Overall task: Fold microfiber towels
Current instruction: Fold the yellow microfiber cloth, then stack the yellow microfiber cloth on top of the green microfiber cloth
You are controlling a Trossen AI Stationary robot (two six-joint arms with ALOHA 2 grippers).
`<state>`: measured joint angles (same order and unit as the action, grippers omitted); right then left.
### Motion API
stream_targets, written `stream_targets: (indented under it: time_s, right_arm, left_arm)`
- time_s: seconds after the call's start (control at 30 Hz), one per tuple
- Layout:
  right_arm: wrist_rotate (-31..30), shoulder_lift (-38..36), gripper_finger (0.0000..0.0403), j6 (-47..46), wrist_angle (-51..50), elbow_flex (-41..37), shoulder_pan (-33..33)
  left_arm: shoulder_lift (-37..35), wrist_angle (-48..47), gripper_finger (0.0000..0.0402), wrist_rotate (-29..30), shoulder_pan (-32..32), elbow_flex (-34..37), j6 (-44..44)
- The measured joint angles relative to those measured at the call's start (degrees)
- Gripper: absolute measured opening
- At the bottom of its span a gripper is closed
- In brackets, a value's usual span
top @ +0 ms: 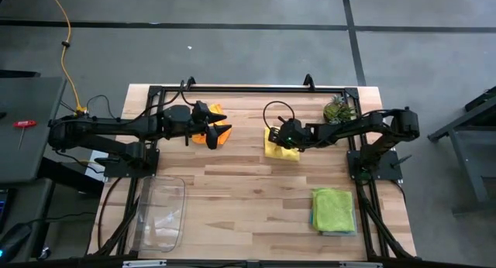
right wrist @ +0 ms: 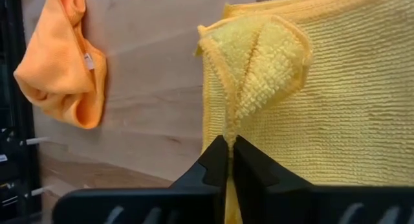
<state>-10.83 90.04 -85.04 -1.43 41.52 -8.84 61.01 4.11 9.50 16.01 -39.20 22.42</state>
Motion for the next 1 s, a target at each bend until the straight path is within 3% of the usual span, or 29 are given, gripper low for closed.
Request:
stream_targets:
  time_s: [0.27,0.43,0.57,0.7,0.8,1.0]
  right_arm:
    - [0.3,0.0,0.0124,0.8,4.4,0.0,-0.8]
    - [1.7,-3.8,0.0186,9.6,5.8,0.0,-3.4]
    - [3.2,-11.0,0.0199,15.4,-2.9,0.7,-5.8]
    - [-1.1,-16.0,0.0200,19.6,-27.5,5.5,-5.6]
    - [-3.6,-16.4,0.0200,19.3,-40.1,7.2,-4.6]
    - [2.0,-14.4,0.0200,16.2,-34.9,2.0,-3.8]
  left_arm:
    - [0.0,0.0,0.0227,0.0,0.0,0.0,0.3]
    - [0.0,0.0,0.0227,0.0,0.0,0.0,1.4]
    - [0.0,0.0,0.0227,-0.3,0.0,0.0,1.4]
    - [0.0,-0.1,0.0227,-0.3,0.0,0.0,1.4]
    - [0.0,-0.1,0.0227,0.0,0.0,0.0,1.4]
    - [0.0,-0.1,0.0227,0.1,0.0,0.0,1.4]
